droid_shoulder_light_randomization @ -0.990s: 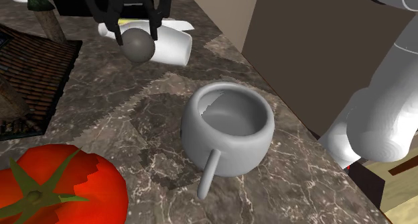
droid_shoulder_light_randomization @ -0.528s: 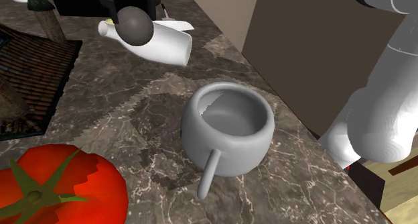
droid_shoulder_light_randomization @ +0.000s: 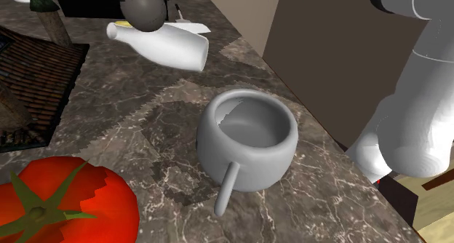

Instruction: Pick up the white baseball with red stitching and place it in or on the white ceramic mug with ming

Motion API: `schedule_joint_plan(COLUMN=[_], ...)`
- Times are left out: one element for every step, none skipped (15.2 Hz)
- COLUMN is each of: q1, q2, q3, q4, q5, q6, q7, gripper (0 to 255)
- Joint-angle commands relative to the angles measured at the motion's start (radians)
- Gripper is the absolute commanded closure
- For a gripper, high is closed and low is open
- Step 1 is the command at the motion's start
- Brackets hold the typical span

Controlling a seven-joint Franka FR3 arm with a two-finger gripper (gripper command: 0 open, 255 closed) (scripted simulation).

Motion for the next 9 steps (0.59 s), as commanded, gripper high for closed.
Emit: schedule_joint_plan(q1=[-0.028,-0.045,-0.057,-0.067,-0.074,-0.078,-0.081,-0.081,-0.08], q2=[-0.071,-0.117,-0.162,-0.205,-0.246,-0.287,-0.326,-0.363,-0.4], q3=[0.01,0.015,0.018,0.02,0.02,0.019,0.018,0.016,0.014], q4=[-0.087,-0.142,-0.192,-0.238,-0.28,-0.32,-0.356,-0.39,-0.421], q5=[0.044,0.073,0.102,0.13,0.156,0.182,0.207,0.231,0.254], q6=[0.026,0.042,0.056,0.068,0.077,0.085,0.091,0.095,0.097], q7=[0.009,0.012,0.015,0.017,0.018,0.02,0.021,0.022,0.024], gripper=[255,255,255,255,255,255,255,255,255])
